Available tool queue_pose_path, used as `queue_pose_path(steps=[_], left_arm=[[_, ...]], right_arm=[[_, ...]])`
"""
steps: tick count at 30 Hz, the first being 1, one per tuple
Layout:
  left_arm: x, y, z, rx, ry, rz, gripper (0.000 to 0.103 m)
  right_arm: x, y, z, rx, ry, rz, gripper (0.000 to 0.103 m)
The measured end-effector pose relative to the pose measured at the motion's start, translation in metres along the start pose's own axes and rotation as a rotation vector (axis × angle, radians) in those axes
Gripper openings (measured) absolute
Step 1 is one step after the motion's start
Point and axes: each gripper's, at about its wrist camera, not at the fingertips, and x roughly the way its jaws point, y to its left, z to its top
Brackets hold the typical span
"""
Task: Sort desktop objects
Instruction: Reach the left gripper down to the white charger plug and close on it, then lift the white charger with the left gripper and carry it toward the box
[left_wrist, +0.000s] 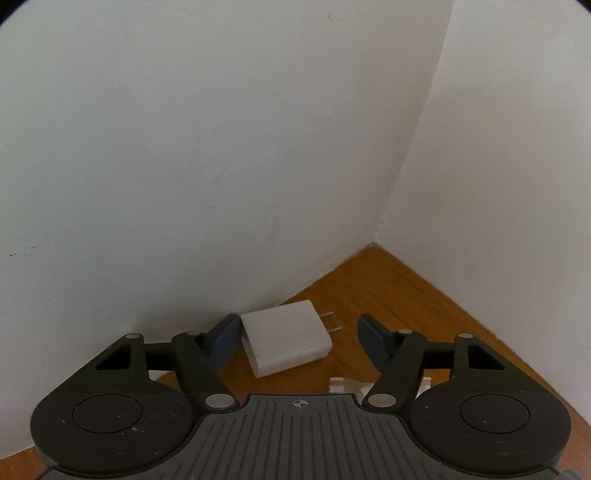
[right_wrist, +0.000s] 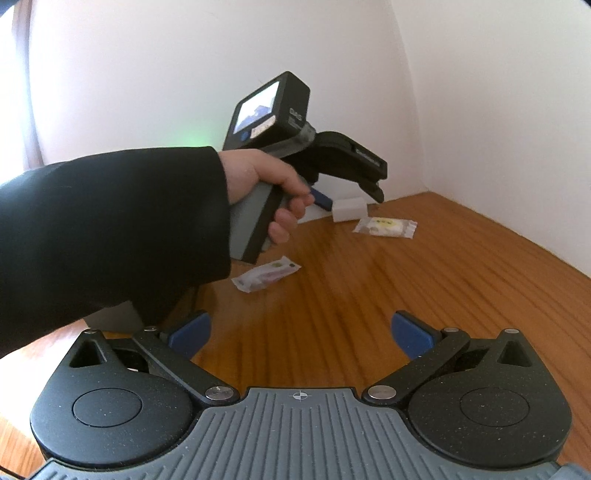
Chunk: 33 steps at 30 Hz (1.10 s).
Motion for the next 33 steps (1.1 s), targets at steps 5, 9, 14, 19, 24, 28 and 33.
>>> queue_pose_path(steps=[5,9,14,19,24,28,33], left_arm=[[0.005,-0.009,0.001,0.039,0.02,0.04,0.065],[0.005,-0.007,0.001,0.049,0.037,0.021,0.056],[-0.007,0.006,-0.002,-0.01,0.044,-0.065,0.051],[-0.037,0.01,-0.008,-0.006,0.028,-0.139,0.05],[-0.064,0.01,-0.02,0.043,0.03,-0.154,0.05],[-0.087,0.013,-0.028,0.057,0.02,-0.178,0.05],[-0.135,0.027,-0.033,0.101,-0.022,-0.217,0.05]], right_arm=[[-0.002,-0.003,0.001,0.014,-0.01,0.012,0.103],[-0.006,-0.003,0.002,0.012,-0.013,0.005,0.103],[-0.01,-0.007,0.003,0.027,-0.015,0.002,0.103],[-0.008,-0.007,0.003,0.027,-0.003,-0.012,0.103],[-0.006,-0.005,0.003,0.02,0.017,-0.041,0.103],[-0.004,-0.003,0.003,0.017,0.03,-0.075,0.103],[-0.002,0.001,0.001,-0.004,0.008,-0.107,0.103]])
